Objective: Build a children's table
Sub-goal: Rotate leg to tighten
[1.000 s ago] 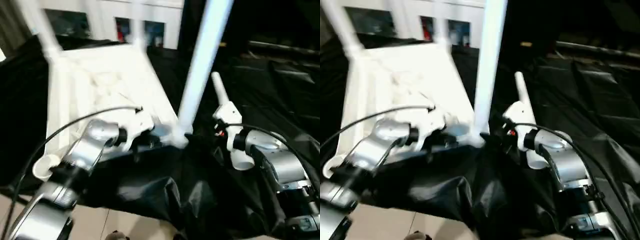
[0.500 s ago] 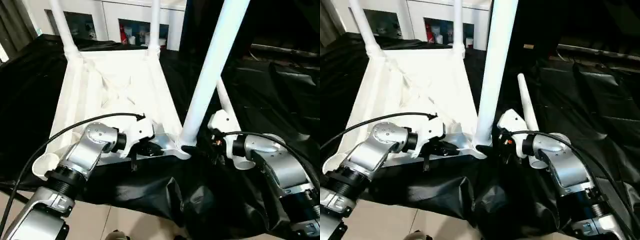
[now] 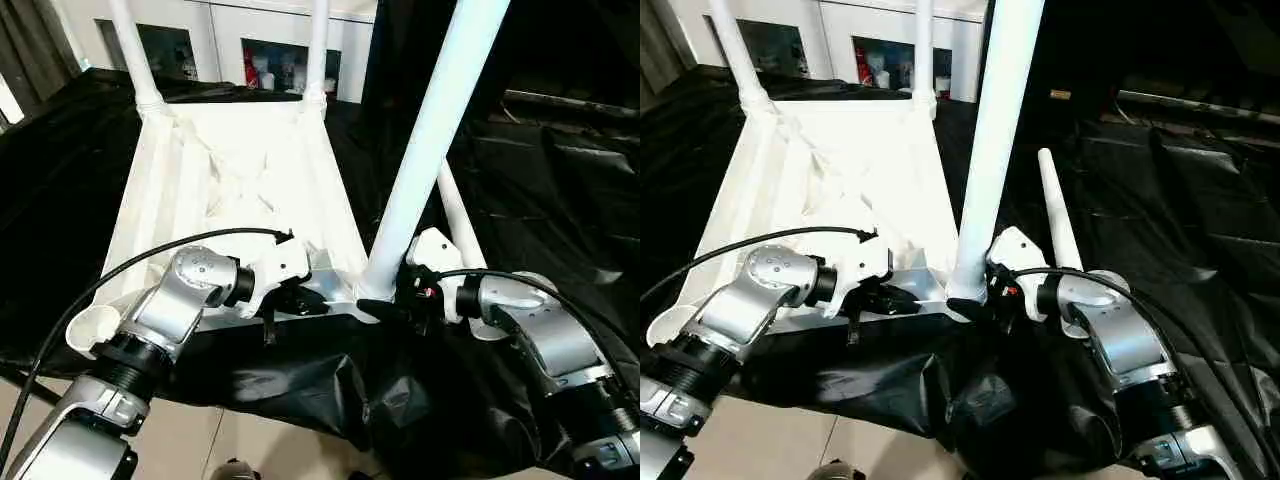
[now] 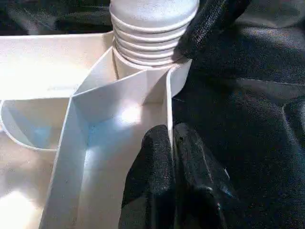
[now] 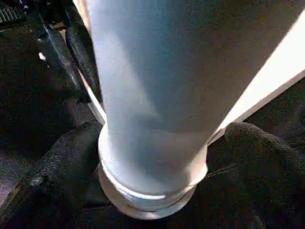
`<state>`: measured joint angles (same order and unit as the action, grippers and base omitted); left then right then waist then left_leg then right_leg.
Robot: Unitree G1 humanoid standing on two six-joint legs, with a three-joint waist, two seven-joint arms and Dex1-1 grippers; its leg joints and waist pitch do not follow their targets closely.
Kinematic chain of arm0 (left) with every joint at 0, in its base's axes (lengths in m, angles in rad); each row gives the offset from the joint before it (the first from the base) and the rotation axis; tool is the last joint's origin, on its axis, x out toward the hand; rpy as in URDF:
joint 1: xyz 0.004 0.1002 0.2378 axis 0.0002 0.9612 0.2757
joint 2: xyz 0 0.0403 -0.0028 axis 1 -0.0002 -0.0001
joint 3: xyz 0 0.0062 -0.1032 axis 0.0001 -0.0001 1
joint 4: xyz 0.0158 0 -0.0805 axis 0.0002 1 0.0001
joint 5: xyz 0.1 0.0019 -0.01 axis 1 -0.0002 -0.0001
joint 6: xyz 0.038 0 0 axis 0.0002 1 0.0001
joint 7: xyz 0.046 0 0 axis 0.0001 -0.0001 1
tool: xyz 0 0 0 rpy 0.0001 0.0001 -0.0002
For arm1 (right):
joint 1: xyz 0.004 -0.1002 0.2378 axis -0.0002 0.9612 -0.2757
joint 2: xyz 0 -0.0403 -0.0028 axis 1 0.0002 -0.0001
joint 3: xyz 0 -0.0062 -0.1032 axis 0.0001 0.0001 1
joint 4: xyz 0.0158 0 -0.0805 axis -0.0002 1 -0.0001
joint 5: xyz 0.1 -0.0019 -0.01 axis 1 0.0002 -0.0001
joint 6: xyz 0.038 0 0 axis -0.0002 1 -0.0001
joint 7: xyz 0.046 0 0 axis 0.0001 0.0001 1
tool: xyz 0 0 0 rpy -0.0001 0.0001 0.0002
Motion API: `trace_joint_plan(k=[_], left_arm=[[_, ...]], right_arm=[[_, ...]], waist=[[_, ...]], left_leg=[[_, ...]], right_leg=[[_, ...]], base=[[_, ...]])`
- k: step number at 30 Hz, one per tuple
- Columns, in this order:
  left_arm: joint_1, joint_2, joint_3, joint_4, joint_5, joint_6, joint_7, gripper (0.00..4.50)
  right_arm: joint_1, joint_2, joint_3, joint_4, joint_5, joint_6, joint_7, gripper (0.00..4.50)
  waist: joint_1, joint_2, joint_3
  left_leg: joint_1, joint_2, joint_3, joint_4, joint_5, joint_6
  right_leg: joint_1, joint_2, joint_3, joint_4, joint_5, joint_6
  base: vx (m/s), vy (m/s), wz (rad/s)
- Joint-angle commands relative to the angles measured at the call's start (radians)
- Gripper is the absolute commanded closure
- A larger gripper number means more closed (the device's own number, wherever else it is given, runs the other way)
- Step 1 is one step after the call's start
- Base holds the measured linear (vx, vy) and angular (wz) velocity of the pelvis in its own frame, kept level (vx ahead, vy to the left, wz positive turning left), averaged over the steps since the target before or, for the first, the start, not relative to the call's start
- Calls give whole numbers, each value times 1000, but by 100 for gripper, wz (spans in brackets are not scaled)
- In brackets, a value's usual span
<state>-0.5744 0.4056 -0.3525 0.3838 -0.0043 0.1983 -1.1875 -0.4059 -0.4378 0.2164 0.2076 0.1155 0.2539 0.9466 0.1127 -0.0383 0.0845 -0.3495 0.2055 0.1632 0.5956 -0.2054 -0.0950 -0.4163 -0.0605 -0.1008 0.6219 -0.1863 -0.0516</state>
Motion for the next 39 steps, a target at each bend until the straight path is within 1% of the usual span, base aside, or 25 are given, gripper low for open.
trace_joint_plan(k=[1,2,4,6,7,9,12,14,17,21,23,24,25,26,27,29,30,31,32,33,34,35,36,38,39], left_arm=[[-8,-12,-16,-55,-18,-10,-29,450],[-8,-12,-17,-55,-18,-10,-29,450],[-6,-10,-18,-57,-17,-8,-30,450],[-5,-9,-19,-59,-16,-7,-29,450],[-4,-9,-19,-60,-16,-6,-30,450],[-3,-8,-20,-61,-16,-6,-30,450],[-4,-7,-21,-58,-15,-6,-32,450],[-5,-7,-22,-55,-14,-6,-32,450],[-6,-7,-21,-53,-14,-7,-32,450],[-7,-7,-18,-50,-14,-2,-27,450],[-8,-11,-13,-41,-10,7,-10,450],[-21,-29,1,-10,0,24,41,450],[-30,-42,10,10,7,29,76,450],[-34,-48,15,20,11,32,93,450],[-46,-64,24,46,22,38,138,450],[-80,-108,47,115,47,56,257,450],[-100,-138,62,149,53,84,321,450],[-101,-139,62,151,53,85,324,450],[-144,-209,91,229,60,129,459,450],[-163,-238,93,265,68,137,509,450],[-179,-261,87,298,81,133,552,450],[-191,-279,82,323,90,130,581,450],[-205,-301,80,351,98,126,608,450],[-218,-317,83,367,101,125,620,450],[-222,-322,85,373,102,124,626,450]], right_arm=[[-14,-1,1,7,4,-12,8,37],[-14,0,2,10,4,-16,10,37],[-14,3,4,13,5,-20,17,63],[-13,4,6,15,5,-25,20,74],[-12,5,7,15,5,-27,22,81],[-12,5,7,17,6,-29,23,95],[-10,8,6,19,8,-33,24,123],[-8,11,5,20,9,-32,25,128],[-6,14,3,22,9,-32,25,161],[0,24,-3,31,13,-32,13,171],[0,45,-22,49,22,-23,-20,175],[-8,101,-66,104,28,-2,-125,175],[-11,121,-81,126,25,5,-170,175],[-13,131,-88,136,23,8,-191,176],[-17,157,-106,161,24,20,-244,176],[-40,228,-153,239,16,41,-405,177],[-58,269,-178,289,14,49,-494,177],[-59,271,-179,291,14,50,-498,178],[-114,348,-214,416,7,41,-680,178],[-144,383,-229,474,12,29,-750,178],[-173,411,-239,523,18,14,-804,178],[-197,435,-250,557,25,6,-830,178],[-229,463,-257,597,24,-8,-856,178],[-255,482,-258,620,17,-15,-865,178],[-263,489,-261,627,15,-15,-867,178]], waist=[[-3,5,-92],[-2,4,-93],[-1,5,-92],[-1,4,-91],[-1,7,-91],[-1,5,-92],[-1,6,-92],[-2,5,-92],[-2,5,-93],[-2,6,-94],[-3,7,-93],[-5,7,-91],[-8,3,-90],[-10,3,-89],[-12,2,-87],[-16,4,-87],[-22,3,-85],[-24,3,-87],[-31,3,-85],[-32,3,-85],[-36,4,-82],[-39,3,-83],[-41,0,-81],[-43,2,-83],[-43,4,-84]], left_leg=[[-5,26,0,-55,-2,75],[-5,26,1,-55,-7,73],[-6,25,0,-54,-17,66],[-6,25,1,-54,-28,61],[-6,26,0,-54,-29,59],[-6,25,1,-53,-29,58],[-6,24,0,-52,-24,60],[-7,24,0,-52,-25,60],[-8,23,0,-51,-17,61],[-8,23,0,-51,-16,62],[-7,24,0,-51,-20,61],[-8,22,1,-53,-37,50],[-9,20,1,-53,-40,46],[-8,18,1,-53,-45,40],[-6,18,1,-55,-66,26],[-7,18,1,-55,-70,22],[-6,15,0,-57,-77,11],[-8,16,-1,-58,-75,2],[-9,16,0,-58,-84,-8],[-4,8,0,-55,-105,-15],[1,4,0,-54,-134,-12],[1,4,-1,-54,-143,-11],[-1,3,0,-54,-150,-1],[-3,5,-2,-56,-152,9],[-2,7,-3,-56,-153,14]], right_leg=[[85,-83,69,-53,-5,-206],[86,-83,69,-54,-18,-201],[85,-83,69,-56,-45,-192],[85,-84,69,-58,-66,-184],[84,-84,69,-57,-68,-184],[84,-82,69,-58,-68,-183],[84,-81,69,-56,-56,-183],[84,-81,69,-56,-58,-183],[85,-81,69,-54,-48,-184],[84,-80,68,-53,-43,-186],[83,-80,68,-53,-48,-189],[82,-82,67,-59,-84,-185],[83,-81,67,-62,-101,-179],[82,-80,66,-66,-122,-170],[83,-81,65,-73,-191,-145],[80,-81,65,-76,-216,-137],[76,-78,62,-81,-249,-127],[80,-79,62,-79,-256,-122],[75,-80,63,-83,-280,-117],[73,-80,59,-92,-334,-106],[66,-81,54,-106,-416,-82],[68,-80,53,-108,-439,-67],[67,-79,51,-115,-459,-45],[67,-78,50,-115,-447,-34],[65,-77,50,-114,-425,-38]], base=[[0,0,0],[0,0,0],[0,0,0],[0,0,0],[0,0,0],[0,0,0],[0,0,0],[0,0,0],[0,0,0],[0,0,0],[0,0,0],[0,0,0],[0,0,0],[0,0,0],[0,0,0],[0,0,0],[0,0,0],[0,0,0],[-50,-5,-3],[-54,-7,-2],[-54,-7,-2],[0,0,0],[0,0,0],[0,0,0],[0,0,0]])
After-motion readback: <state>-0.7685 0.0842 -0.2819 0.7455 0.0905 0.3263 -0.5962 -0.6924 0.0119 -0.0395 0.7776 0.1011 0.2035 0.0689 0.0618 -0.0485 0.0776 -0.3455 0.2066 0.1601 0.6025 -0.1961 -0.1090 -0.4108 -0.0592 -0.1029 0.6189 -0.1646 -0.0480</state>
